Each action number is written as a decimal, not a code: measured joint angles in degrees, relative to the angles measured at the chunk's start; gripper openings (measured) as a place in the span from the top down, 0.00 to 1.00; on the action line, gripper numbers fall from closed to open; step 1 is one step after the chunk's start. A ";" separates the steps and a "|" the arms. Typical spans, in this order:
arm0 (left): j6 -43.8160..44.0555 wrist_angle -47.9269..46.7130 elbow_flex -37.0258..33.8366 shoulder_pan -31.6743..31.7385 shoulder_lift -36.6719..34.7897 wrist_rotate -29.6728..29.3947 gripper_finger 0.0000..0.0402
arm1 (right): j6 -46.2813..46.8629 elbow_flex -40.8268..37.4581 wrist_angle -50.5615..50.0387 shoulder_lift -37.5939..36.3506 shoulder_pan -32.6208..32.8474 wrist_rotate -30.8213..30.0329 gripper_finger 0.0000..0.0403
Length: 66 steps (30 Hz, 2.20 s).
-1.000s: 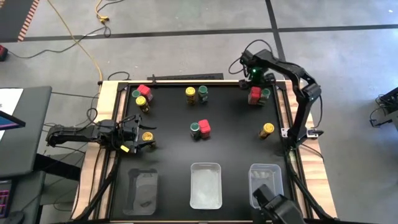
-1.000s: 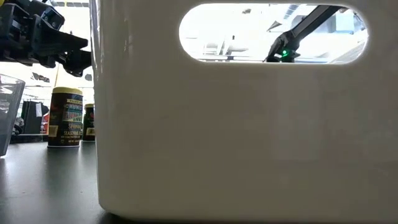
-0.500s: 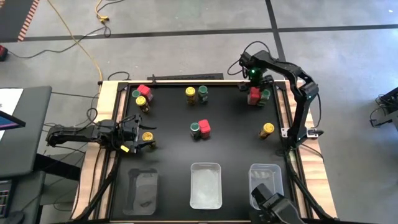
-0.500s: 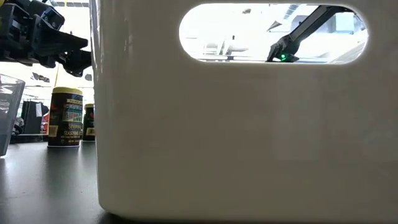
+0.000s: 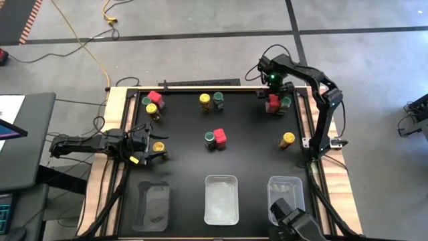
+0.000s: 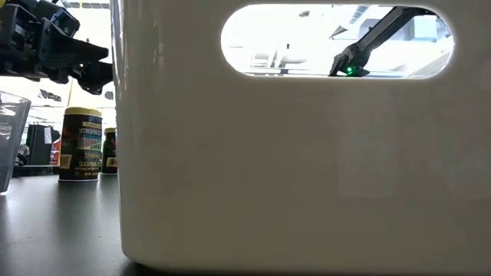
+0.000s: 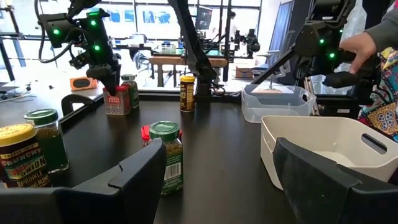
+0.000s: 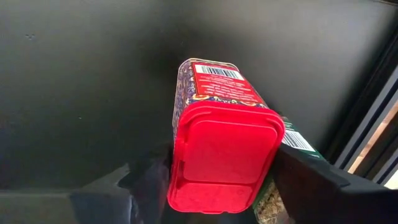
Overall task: Sort spices by type
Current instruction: Put the top right red seasoning can into the transparent bin
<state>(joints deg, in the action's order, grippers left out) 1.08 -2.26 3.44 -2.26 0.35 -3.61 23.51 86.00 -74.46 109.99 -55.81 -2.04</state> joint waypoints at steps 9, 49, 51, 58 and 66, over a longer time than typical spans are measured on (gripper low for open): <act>0.00 -0.01 0.00 0.00 0.00 0.00 0.30 | -1.41 0.00 0.56 -0.01 1.49 -0.02 0.30; 0.00 0.00 0.00 0.00 -0.01 0.01 0.30 | -9.05 0.09 4.09 -20.35 18.74 -2.67 0.27; 0.00 0.00 0.00 0.00 0.01 0.01 0.30 | -9.07 0.09 4.88 -20.17 18.04 -2.67 0.22; 0.00 0.01 0.00 -0.02 -0.01 0.01 0.30 | -12.40 0.08 7.86 -19.51 16.24 -2.67 0.02; 0.00 0.00 0.01 0.00 0.00 0.01 0.30 | -10.05 0.00 10.65 -18.03 16.40 -2.64 0.13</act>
<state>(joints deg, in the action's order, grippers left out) 1.08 -2.26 3.45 -2.26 0.35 -3.60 13.46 86.00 -63.81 91.95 -39.41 -4.69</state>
